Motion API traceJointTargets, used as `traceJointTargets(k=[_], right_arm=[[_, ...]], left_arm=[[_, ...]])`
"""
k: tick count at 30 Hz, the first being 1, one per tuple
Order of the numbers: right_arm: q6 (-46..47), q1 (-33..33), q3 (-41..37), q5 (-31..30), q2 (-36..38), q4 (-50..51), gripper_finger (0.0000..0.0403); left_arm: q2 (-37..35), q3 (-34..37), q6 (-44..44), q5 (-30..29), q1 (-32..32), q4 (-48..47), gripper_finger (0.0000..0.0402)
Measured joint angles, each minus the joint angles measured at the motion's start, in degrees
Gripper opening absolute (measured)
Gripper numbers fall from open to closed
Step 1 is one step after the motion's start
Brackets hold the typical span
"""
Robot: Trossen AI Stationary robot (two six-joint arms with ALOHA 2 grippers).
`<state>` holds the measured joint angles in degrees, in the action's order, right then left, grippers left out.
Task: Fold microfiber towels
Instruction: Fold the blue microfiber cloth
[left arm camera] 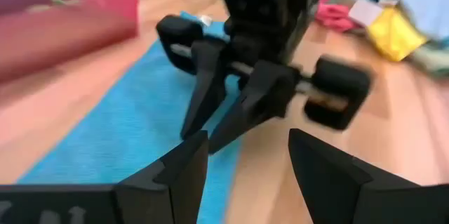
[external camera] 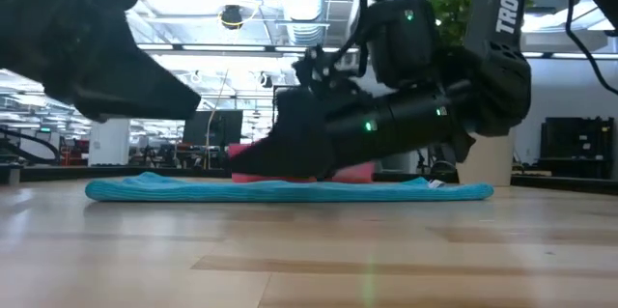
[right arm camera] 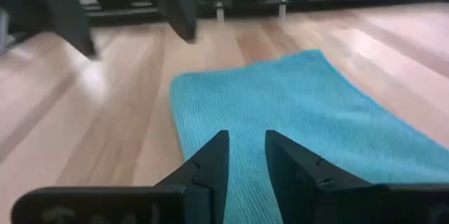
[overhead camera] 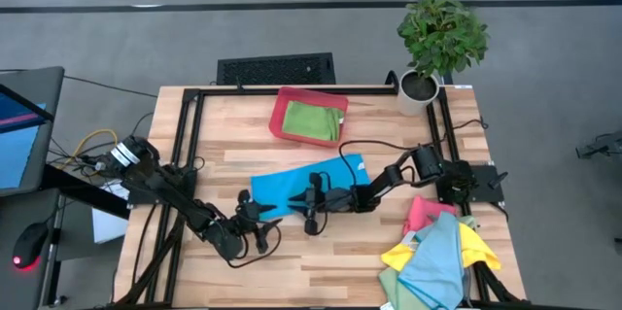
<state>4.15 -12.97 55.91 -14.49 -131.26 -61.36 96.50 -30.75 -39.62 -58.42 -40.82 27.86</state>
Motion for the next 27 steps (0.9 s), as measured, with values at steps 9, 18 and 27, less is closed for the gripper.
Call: traceJointTargets(k=[9,18,27], right_arm=[[-4.5,0.5,-0.2,-0.8,5.5,0.0,0.012],[-1.8,4.7,-0.2,-0.3,4.3,6.4,0.012],[-1.2,5.2,-0.2,-0.4,1.9,8.1,0.012]], left_arm=[[7.6,0.9,-3.5,0.6,2.6,1.0,0.0192],[14.9,0.8,-5.9,0.2,3.1,6.7,0.0192],[16.1,0.8,-6.5,-1.0,2.9,9.2,0.0192]])
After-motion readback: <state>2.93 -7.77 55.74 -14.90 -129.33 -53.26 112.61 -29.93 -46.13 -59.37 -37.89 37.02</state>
